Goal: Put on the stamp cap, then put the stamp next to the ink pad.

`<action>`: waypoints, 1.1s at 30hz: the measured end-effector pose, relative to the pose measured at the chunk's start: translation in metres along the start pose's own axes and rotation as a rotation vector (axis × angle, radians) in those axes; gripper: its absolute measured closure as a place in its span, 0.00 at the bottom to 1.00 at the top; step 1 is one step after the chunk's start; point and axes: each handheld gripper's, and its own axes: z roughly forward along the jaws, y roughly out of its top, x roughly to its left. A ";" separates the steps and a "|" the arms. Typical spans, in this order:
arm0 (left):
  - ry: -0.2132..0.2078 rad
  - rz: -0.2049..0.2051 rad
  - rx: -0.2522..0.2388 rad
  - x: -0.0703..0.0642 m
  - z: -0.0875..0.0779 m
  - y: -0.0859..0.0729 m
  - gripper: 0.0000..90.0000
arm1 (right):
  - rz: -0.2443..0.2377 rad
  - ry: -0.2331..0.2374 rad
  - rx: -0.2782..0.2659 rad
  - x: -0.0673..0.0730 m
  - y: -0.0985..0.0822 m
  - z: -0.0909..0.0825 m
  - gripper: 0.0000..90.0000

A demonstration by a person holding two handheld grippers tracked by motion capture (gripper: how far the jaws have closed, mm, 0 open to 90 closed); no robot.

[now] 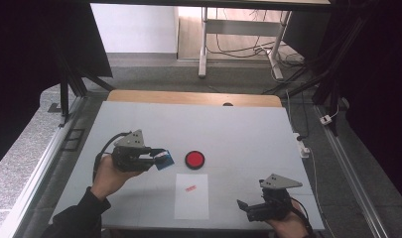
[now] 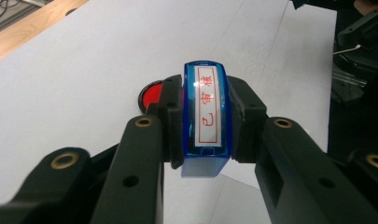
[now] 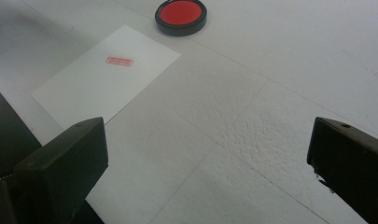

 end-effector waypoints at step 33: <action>0.199 -0.140 0.084 0.037 -0.005 -0.033 0.78 | 0.012 -0.026 0.004 -0.004 -0.003 -0.005 0.00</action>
